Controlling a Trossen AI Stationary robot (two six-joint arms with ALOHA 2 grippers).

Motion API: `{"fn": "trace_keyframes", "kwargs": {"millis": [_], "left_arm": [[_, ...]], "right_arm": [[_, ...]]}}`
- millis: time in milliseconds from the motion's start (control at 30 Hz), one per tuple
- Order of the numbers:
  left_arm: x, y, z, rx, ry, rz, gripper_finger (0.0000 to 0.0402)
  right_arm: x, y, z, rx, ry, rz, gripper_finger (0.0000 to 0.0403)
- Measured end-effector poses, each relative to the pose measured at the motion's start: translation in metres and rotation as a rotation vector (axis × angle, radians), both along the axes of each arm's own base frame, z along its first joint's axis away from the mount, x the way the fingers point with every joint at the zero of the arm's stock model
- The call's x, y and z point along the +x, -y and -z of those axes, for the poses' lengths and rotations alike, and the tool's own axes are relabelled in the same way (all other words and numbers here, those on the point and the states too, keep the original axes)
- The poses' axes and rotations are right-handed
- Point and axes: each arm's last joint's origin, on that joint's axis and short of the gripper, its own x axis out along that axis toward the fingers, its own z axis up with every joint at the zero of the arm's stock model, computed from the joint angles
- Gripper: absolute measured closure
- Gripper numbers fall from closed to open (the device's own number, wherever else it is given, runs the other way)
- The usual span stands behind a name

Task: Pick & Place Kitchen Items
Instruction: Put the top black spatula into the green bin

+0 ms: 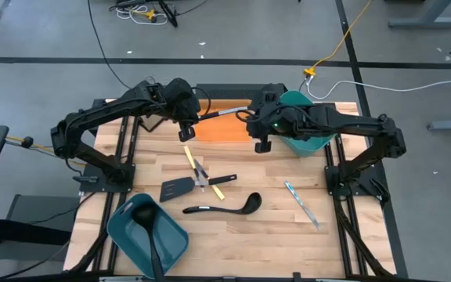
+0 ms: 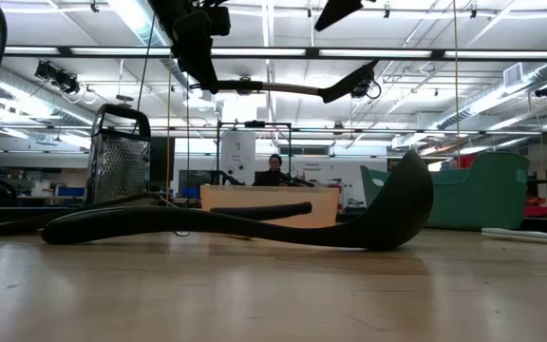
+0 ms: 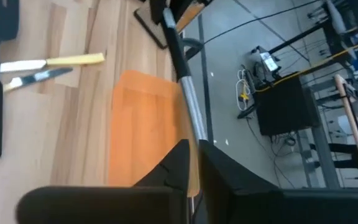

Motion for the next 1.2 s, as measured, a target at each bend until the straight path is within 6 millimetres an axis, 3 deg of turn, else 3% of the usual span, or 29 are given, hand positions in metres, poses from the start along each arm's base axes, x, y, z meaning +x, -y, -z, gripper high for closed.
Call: {"fn": "trace_keyframes", "kwargs": {"millis": [367,700,1000,1200], "left_arm": [[0.000,0.000,0.000,-0.011,0.005,-0.010,0.0315],[0.000,0.000,0.000,-0.023,0.011,-0.015,0.0315],[0.000,0.001,0.000,-0.032,0.015,-0.015,0.0315],[0.000,0.001,0.000,-0.033,0.013,-0.016,0.0315]], "right_arm": [[0.015,0.008,0.030,-0.052,0.025,-0.066,0.0236],[0.019,0.013,0.032,-0.087,0.039,-0.016,0.0155],[0.029,0.020,0.039,-0.126,0.006,-0.034,0.0127],[0.042,0.031,0.056,-0.199,-0.070,-0.008,0.0126]]}}
